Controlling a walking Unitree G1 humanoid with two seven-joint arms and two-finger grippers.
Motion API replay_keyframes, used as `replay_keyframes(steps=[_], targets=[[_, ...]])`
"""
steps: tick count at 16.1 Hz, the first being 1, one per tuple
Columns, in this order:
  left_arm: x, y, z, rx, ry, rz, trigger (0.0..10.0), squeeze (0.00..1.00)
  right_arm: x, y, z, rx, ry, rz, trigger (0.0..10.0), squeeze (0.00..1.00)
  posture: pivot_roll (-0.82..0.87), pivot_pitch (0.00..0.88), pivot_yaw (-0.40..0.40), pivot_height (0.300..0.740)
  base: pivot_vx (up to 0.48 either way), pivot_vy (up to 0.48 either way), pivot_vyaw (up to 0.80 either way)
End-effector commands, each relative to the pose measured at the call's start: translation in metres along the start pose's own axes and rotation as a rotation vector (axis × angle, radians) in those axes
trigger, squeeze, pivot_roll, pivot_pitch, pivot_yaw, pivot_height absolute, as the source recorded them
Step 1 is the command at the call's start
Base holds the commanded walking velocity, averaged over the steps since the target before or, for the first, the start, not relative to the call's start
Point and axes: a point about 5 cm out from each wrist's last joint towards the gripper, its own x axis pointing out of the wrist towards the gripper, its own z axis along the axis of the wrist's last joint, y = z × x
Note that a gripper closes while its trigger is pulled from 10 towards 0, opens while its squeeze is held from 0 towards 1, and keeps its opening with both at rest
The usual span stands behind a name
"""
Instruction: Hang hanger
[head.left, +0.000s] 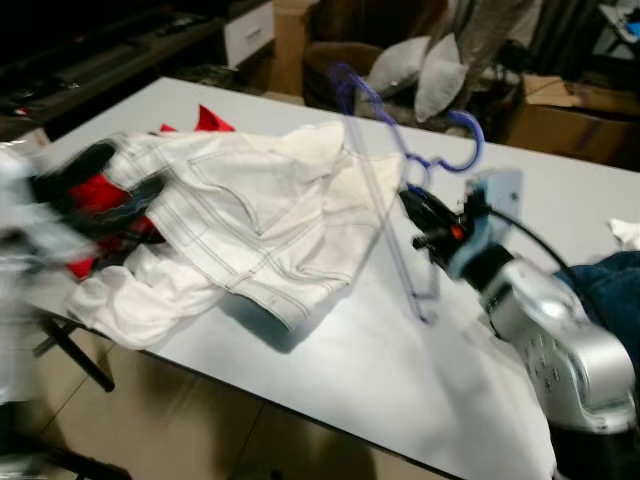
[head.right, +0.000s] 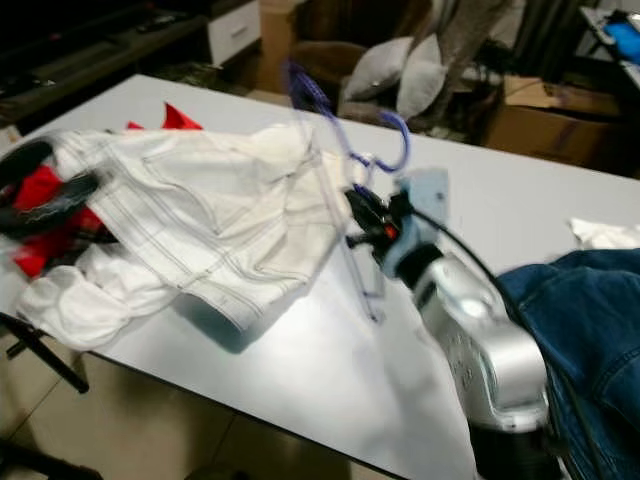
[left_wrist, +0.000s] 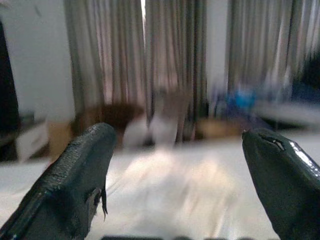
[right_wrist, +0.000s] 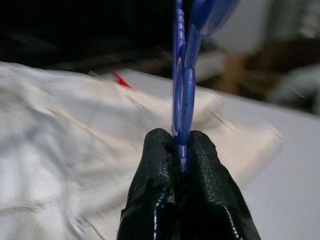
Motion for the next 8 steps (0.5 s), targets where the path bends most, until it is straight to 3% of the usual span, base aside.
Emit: replay_keyframes(steps=[1, 2, 3, 4, 5, 6, 8], targets=[[0.015, -0.014, 0.003, 0.024, -0.002, 0.039, 10.0, 1.0, -0.006, -0.006, 0.002, 0.022, 0.0, -0.074, 10.0, 0.0, -0.1, 0.0, 0.023, 0.74, 0.0, 0.0, 0.0], [0.021, -0.028, -0.006, 0.034, 0.013, 0.101, 10.0, 0.96, -0.01, -0.008, -0.002, 0.03, 0.003, -0.101, 10.0, 0.0, -0.1, 0.0, 0.033, 0.74, 0.0, 0.0, 0.0], [0.02, -0.04, -0.025, -0.038, 0.066, 0.179, 10.0, 0.62, -0.013, -0.006, -0.006, -0.003, 0.002, -0.127, 10.0, 0.0, -0.14, 0.0, 0.054, 0.74, 0.0, 0.0, 0.0], [0.018, -0.045, -0.033, -0.039, 0.097, 0.202, 10.0, 0.57, -0.015, -0.005, -0.006, -0.029, -0.001, -0.143, 10.0, 0.0, -0.14, 0.0, 0.054, 0.74, 0.0, 0.0, 0.0], [0.01, -0.056, -0.05, 0.006, 0.183, 0.235, 10.0, 0.31, -0.02, -0.002, -0.004, -0.11, 0.002, -0.165, 10.0, 0.0, -0.16, 0.0, 0.061, 0.74, 0.0, 0.0, 0.0], [0.003, -0.061, -0.061, 0.038, 0.232, 0.267, 10.0, 0.31, -0.024, -0.001, -0.005, -0.137, 0.014, -0.174, 10.0, 0.0, -0.16, 0.0, 0.055, 0.74, 0.0, 0.0, -0.8], [0.001, -0.067, -0.066, 0.047, 0.266, 0.291, 10.0, 0.31, -0.028, -0.003, -0.005, -0.122, 0.018, -0.168, 10.0, 0.0, -0.17, 0.0, 0.044, 0.74, 0.0, -0.15, -0.8]])
